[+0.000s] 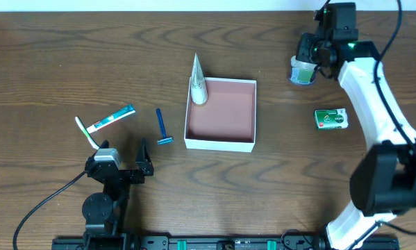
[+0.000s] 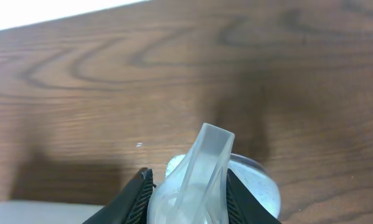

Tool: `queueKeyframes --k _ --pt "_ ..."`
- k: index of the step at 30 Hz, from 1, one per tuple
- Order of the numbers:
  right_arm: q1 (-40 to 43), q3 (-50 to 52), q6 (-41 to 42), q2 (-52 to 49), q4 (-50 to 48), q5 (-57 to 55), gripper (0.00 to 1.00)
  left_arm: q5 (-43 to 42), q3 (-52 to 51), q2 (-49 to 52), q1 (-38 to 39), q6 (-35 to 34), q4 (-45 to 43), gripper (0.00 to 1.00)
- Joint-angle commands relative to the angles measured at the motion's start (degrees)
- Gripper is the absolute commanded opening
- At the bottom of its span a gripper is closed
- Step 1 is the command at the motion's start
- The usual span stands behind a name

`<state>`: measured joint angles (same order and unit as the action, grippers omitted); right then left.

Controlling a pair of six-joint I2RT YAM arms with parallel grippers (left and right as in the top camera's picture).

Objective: Pack container
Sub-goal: 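Carry the pump bottle to the box beside the tube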

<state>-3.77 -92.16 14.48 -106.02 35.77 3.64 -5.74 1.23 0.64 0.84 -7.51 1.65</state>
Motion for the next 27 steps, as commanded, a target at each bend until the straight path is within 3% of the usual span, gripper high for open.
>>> queueKeyframes --k 1,11,27 --pt "-0.35 -0.9 -2.97 7.56 0.09 4.02 0.22 -0.68 -1.01 -0.04 -0.28 0.11 1.95 0.98" --pt "-6.08 -0.87 -1.14 14.86 2.97 11.21 0.24 -0.68 -1.01 -0.04 -0.28 0.11 1.95 0.98" --pt "-15.96 -0.87 6.32 15.23 3.52 13.05 0.24 -0.68 -1.01 -0.04 -0.28 0.11 1.95 0.98"
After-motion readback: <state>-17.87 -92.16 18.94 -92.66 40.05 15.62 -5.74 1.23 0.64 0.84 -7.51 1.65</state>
